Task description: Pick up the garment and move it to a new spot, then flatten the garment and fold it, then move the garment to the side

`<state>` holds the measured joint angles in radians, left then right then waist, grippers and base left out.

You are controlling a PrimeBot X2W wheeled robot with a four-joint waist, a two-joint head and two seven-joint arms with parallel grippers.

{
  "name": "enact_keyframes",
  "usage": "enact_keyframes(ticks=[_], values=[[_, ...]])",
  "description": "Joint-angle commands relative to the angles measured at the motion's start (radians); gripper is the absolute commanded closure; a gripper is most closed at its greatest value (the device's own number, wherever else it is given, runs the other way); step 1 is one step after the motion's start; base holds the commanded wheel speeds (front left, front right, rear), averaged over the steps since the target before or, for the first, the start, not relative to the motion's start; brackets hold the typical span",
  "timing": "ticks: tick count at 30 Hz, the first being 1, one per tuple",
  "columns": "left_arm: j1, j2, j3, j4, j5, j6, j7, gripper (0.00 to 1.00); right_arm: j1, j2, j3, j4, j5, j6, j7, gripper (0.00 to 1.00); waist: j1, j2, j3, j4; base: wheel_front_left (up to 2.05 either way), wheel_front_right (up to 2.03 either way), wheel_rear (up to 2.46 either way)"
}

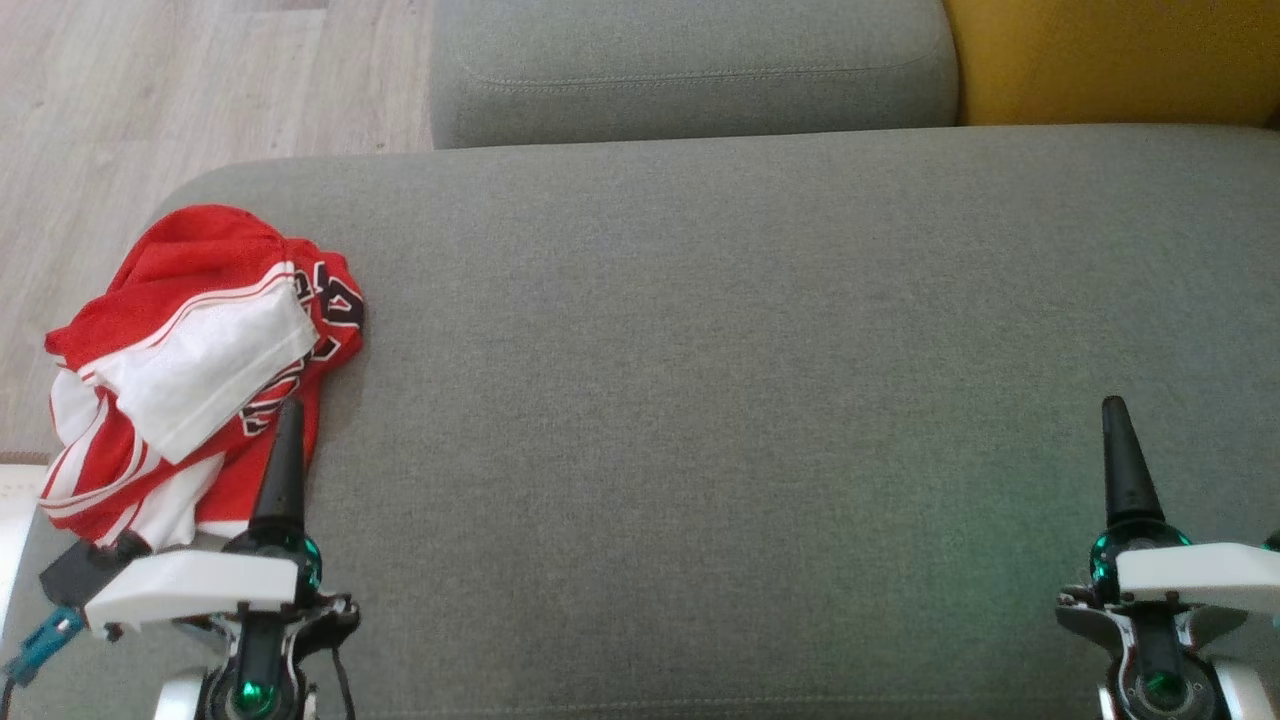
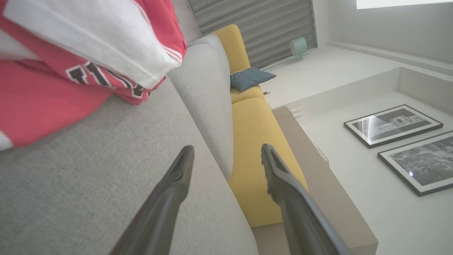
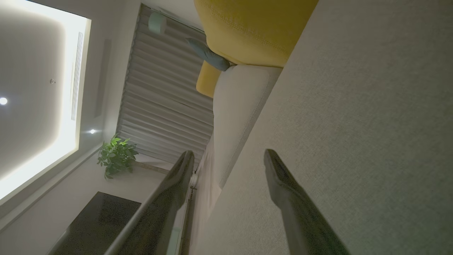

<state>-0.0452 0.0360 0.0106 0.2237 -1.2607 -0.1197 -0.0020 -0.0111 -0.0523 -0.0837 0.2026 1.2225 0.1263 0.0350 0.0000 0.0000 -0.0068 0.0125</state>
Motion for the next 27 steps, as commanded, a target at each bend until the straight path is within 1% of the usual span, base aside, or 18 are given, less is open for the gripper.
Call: enact_keyframes(ticks=[1, 7, 8, 27], values=[[-0.061, 0.025, 0.003, -0.051, 0.048, -0.006, -0.014, 0.0, -0.046, -0.023, 0.011, -0.054, -0.051, 0.002, -0.004, 0.0, 0.0, 0.0, -0.001, 0.0, 0.0, 0.0, 0.0], [-0.066, 0.035, -0.013, -0.062, 0.134, -0.006, -0.032, 0.0, -0.043, -0.026, 0.019, -0.077, -0.139, 0.002, -0.001, 0.0, 0.0, 0.0, 0.0, 0.0, 0.0, 0.0, 0.0], [-0.066, 0.035, -0.013, -0.062, 0.134, -0.006, -0.032, 0.0, -0.043, -0.026, 0.019, -0.077, -0.139, 0.002, -0.001, 0.0, 0.0, 0.0, 0.0, 0.0, 0.0, 0.0, 0.0], [-0.082, 0.061, -0.061, -0.059, 0.443, -0.002, -0.087, 0.0, -0.032, -0.035, 0.041, -0.113, -0.407, 0.003, -0.015, 0.0, 0.0, 0.0, -0.005, 0.003, 0.0, 0.0, 0.0]])
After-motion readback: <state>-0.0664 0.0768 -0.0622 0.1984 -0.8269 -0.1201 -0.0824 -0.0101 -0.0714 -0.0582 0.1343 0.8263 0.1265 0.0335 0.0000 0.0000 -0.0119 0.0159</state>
